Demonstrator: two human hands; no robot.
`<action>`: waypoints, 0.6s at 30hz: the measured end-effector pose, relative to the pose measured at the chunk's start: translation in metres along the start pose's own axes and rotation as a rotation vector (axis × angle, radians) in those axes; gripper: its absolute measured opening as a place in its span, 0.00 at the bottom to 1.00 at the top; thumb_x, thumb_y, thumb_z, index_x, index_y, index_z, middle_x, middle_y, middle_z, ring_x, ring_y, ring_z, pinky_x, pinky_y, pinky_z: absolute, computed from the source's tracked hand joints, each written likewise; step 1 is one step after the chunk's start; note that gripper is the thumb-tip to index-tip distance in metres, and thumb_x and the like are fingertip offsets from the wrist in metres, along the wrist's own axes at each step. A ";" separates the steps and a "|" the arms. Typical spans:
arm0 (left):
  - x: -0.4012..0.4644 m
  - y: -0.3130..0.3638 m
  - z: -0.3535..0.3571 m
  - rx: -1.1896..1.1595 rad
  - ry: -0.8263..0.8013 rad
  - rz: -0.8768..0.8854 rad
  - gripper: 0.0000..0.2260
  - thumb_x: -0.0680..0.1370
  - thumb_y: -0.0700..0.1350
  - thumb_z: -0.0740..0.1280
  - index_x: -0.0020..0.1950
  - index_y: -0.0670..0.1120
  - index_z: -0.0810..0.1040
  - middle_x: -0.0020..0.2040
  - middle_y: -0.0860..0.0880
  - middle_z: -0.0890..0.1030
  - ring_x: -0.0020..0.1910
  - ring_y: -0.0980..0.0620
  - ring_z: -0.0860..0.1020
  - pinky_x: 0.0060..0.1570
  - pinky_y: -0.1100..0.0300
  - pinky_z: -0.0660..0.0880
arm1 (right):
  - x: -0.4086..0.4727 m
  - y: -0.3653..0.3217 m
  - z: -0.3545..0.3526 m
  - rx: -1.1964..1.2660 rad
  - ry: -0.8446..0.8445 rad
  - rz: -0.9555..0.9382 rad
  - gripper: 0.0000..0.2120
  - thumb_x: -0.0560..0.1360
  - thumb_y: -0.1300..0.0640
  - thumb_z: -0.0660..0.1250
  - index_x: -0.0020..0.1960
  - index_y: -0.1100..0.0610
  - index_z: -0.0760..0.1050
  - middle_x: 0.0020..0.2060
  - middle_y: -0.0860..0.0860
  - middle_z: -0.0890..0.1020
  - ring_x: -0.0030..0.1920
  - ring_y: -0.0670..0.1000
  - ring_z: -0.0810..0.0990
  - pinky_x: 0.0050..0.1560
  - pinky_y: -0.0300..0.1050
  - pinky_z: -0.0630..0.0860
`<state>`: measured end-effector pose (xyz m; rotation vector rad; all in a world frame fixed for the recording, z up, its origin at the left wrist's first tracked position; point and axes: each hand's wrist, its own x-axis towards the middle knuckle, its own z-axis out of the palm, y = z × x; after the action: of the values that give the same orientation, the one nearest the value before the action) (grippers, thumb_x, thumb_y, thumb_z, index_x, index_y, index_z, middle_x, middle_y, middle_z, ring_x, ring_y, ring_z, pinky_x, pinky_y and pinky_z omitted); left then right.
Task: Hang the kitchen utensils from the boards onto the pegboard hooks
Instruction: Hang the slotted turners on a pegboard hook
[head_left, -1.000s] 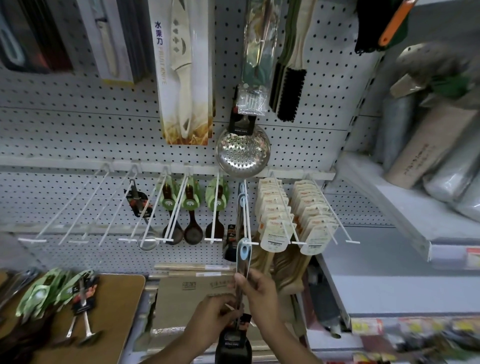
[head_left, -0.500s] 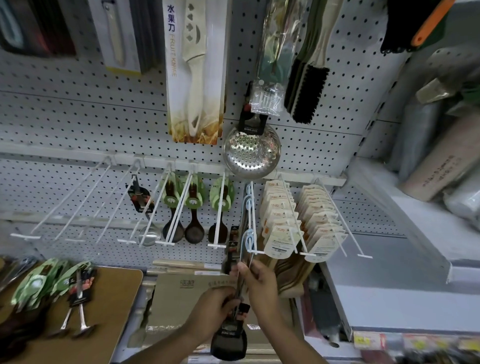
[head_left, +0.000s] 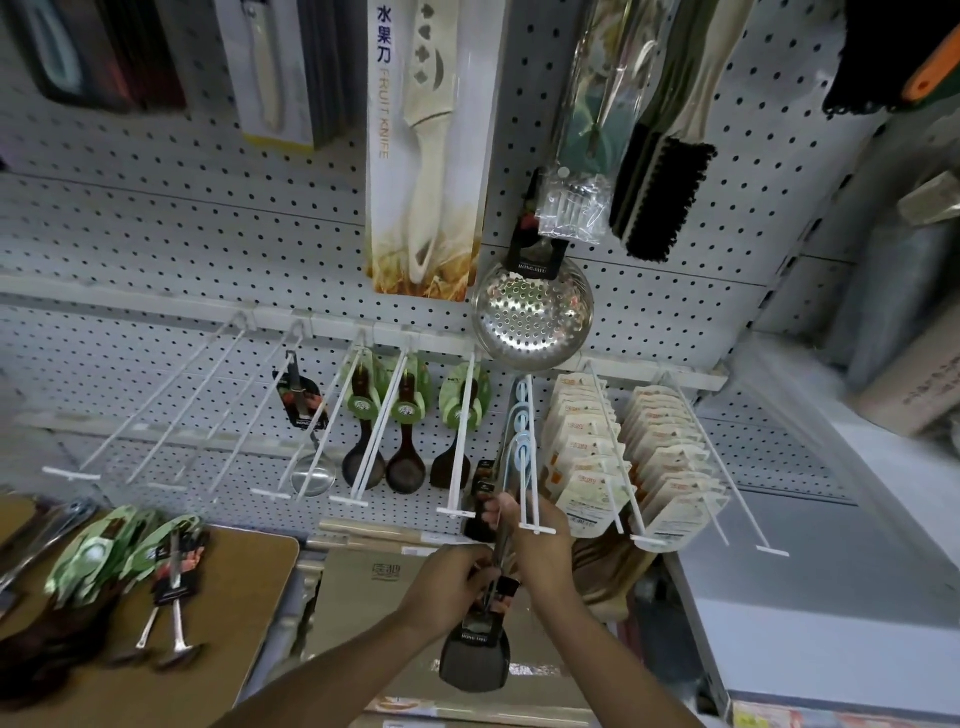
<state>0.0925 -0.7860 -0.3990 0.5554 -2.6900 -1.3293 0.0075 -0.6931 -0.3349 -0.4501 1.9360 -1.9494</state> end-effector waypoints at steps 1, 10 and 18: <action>0.000 0.001 0.000 -0.011 0.010 0.004 0.05 0.79 0.46 0.66 0.44 0.55 0.78 0.42 0.56 0.83 0.44 0.56 0.82 0.46 0.58 0.77 | 0.002 0.000 0.000 0.008 0.002 -0.002 0.05 0.78 0.66 0.66 0.47 0.66 0.80 0.38 0.60 0.84 0.37 0.49 0.83 0.39 0.37 0.79; -0.035 -0.016 -0.027 0.212 0.118 0.156 0.26 0.82 0.52 0.62 0.79 0.56 0.59 0.76 0.57 0.65 0.74 0.57 0.65 0.71 0.65 0.61 | 0.000 0.030 -0.004 -0.417 -0.047 -0.010 0.08 0.76 0.51 0.70 0.54 0.50 0.76 0.45 0.43 0.82 0.49 0.48 0.81 0.52 0.43 0.75; -0.072 -0.053 -0.083 0.349 0.227 0.296 0.19 0.81 0.56 0.62 0.73 0.58 0.69 0.69 0.61 0.72 0.68 0.63 0.68 0.66 0.67 0.67 | -0.034 0.027 0.005 -0.839 -0.336 -0.345 0.16 0.79 0.51 0.65 0.66 0.50 0.74 0.62 0.45 0.76 0.62 0.47 0.74 0.63 0.45 0.72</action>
<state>0.1940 -0.8518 -0.3831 0.2940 -2.6888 -0.6857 0.0406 -0.6813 -0.3609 -1.3006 2.4642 -1.0050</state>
